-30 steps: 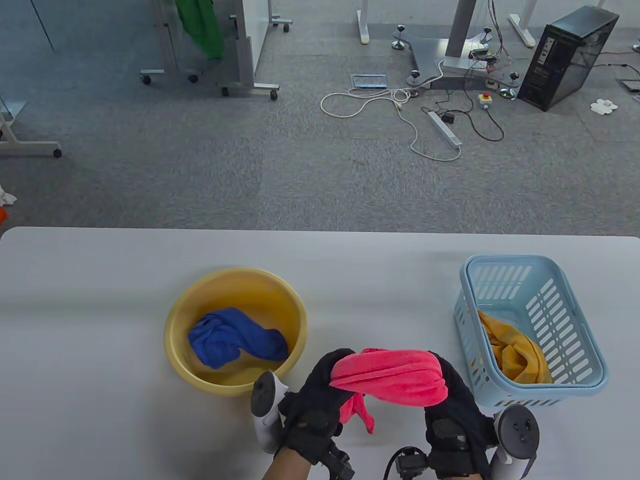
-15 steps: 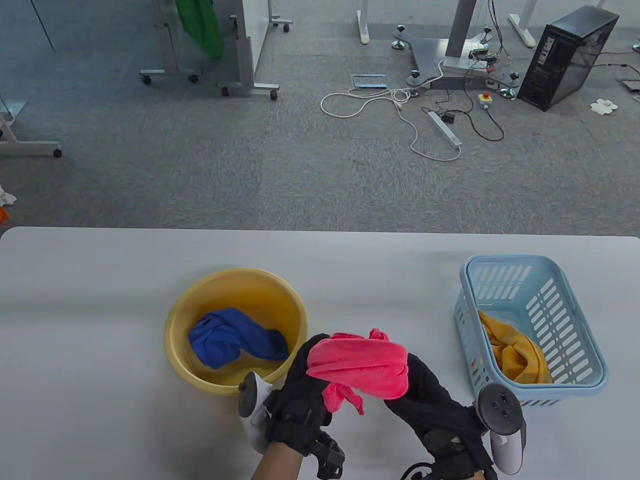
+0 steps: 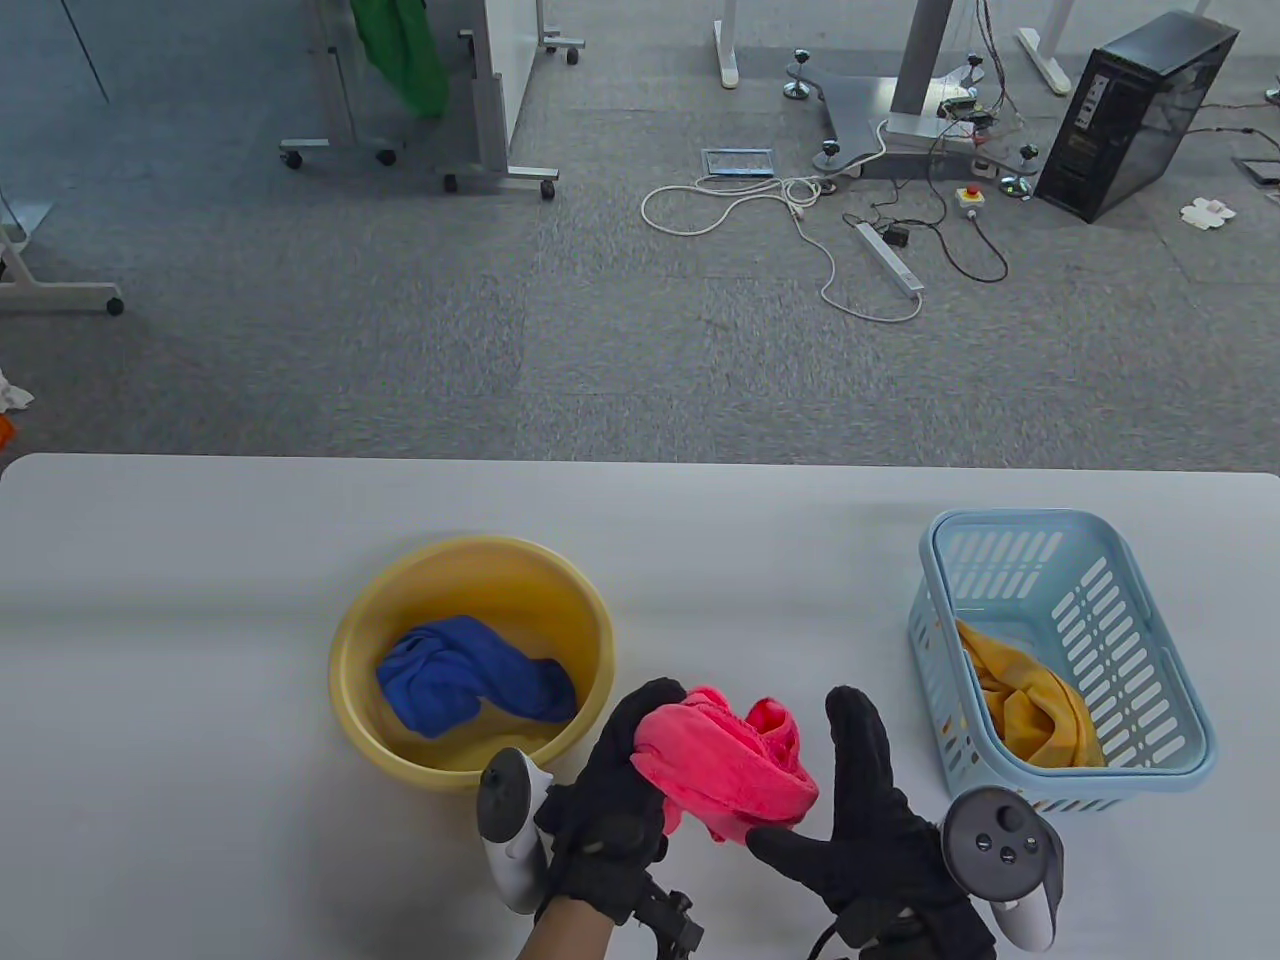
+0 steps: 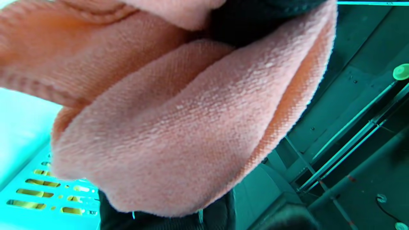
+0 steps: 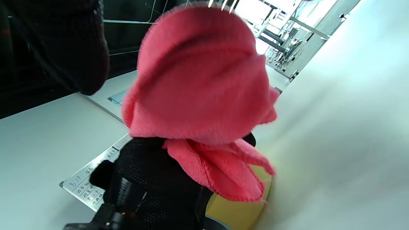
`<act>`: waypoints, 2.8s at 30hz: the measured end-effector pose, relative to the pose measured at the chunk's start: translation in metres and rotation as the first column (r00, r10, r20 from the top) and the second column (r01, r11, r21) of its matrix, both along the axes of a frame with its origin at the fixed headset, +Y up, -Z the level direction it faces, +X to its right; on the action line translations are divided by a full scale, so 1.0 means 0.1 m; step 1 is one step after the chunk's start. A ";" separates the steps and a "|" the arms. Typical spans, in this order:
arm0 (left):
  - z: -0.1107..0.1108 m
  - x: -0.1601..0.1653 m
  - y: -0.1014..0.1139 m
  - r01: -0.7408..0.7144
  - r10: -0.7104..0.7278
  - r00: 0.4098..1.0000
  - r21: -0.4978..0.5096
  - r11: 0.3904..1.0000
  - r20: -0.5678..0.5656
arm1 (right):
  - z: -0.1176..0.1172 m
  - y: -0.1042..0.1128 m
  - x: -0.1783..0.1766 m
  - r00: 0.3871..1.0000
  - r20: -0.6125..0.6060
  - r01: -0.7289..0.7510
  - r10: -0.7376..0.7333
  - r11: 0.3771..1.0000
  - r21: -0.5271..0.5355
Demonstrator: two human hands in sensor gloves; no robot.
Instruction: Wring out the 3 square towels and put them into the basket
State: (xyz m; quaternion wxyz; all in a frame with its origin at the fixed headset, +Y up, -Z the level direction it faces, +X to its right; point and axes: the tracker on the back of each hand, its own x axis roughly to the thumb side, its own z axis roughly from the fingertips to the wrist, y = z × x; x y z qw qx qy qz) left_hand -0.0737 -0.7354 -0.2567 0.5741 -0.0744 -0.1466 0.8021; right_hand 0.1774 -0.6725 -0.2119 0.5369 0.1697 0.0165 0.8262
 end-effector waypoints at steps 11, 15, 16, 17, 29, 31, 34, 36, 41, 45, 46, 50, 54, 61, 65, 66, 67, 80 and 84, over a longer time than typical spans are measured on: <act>0.02 0.19 -0.02 -0.207 0.207 0.965 -0.019 0.978 0.163 | -0.07 -0.16 -0.07 0.994 -0.031 0.100 -0.103 0.990 -0.097; 0.03 0.27 0.02 -0.276 0.262 0.923 0.013 0.961 0.282 | -0.10 -0.27 -0.17 0.987 -0.084 0.123 -0.137 0.981 -0.151; 0.03 0.28 0.03 -0.292 0.275 0.920 0.019 0.956 0.279 | -0.11 -0.31 -0.20 0.981 -0.097 0.150 -0.168 0.974 -0.169; 0.04 0.28 0.03 -0.294 0.279 0.920 0.013 0.956 0.274 | -0.12 -0.33 -0.21 0.975 -0.106 0.176 -0.196 0.968 -0.178; 0.14 0.49 -0.01 -0.440 0.431 0.824 -0.063 0.896 0.369 | -0.15 -0.55 -0.39 0.935 -0.126 0.305 -0.332 0.932 -0.198; 0.14 0.50 -0.01 -0.446 0.435 0.815 -0.065 0.893 0.382 | -0.15 -0.56 -0.37 0.935 -0.113 0.310 -0.335 0.931 -0.190; 0.14 0.49 0.03 -0.411 0.389 0.825 -0.038 0.911 0.410 | -0.16 -0.54 -0.34 0.949 -0.080 0.292 -0.304 0.947 -0.138; 0.14 0.48 0.07 -0.370 0.346 0.853 -0.016 0.929 0.390 | -0.16 -0.53 -0.33 0.954 -0.071 0.281 -0.292 0.951 -0.130; 0.15 0.44 0.12 -0.209 0.174 0.924 0.066 0.976 0.341 | -0.17 -0.53 -0.31 0.952 -0.052 0.290 -0.301 0.945 -0.151; 0.17 0.40 0.15 -0.050 0.023 0.957 0.089 0.995 0.288 | -0.18 -0.54 -0.28 0.958 -0.031 0.278 -0.285 0.951 -0.139; 0.17 0.39 0.16 -0.028 -0.003 0.960 0.106 0.994 0.279 | -0.19 -0.53 -0.27 0.957 -0.044 0.281 -0.287 0.953 -0.118; 0.10 0.31 0.10 0.048 -0.084 0.974 0.170 0.984 0.210 | -0.17 -0.47 -0.23 0.949 -0.025 0.313 -0.316 0.946 -0.081; 0.09 0.34 -0.01 -0.103 0.087 0.947 0.034 0.994 0.308 | -0.17 -0.43 -0.18 0.966 0.001 0.258 -0.258 0.965 -0.052; 0.03 0.22 -0.03 0.095 -0.094 0.961 0.011 0.995 0.259 | -0.14 -0.33 -0.01 0.979 0.120 0.163 -0.164 0.987 0.014; 0.00 0.15 -0.05 0.099 -0.087 0.955 -0.032 0.995 0.282 | -0.11 -0.29 0.09 0.965 0.224 0.134 -0.139 0.990 0.034; 0.00 0.14 -0.05 0.088 -0.073 0.956 -0.040 0.995 0.283 | -0.10 -0.28 0.11 0.959 0.243 0.145 -0.147 0.989 0.027; -0.01 0.11 -0.05 0.081 -0.059 0.959 -0.067 0.994 0.277 | -0.08 -0.27 0.14 0.946 0.278 0.166 -0.167 0.986 0.027; 0.09 0.02 0.00 0.112 -0.062 0.977 -0.242 0.964 0.205 | 0.03 -0.14 -0.04 0.883 0.438 -0.291 0.170 0.929 0.227; 0.12 0.07 0.06 0.061 0.011 0.963 -0.256 0.965 0.268 | 0.06 -0.13 -0.12 0.846 0.467 -0.411 0.258 0.873 0.263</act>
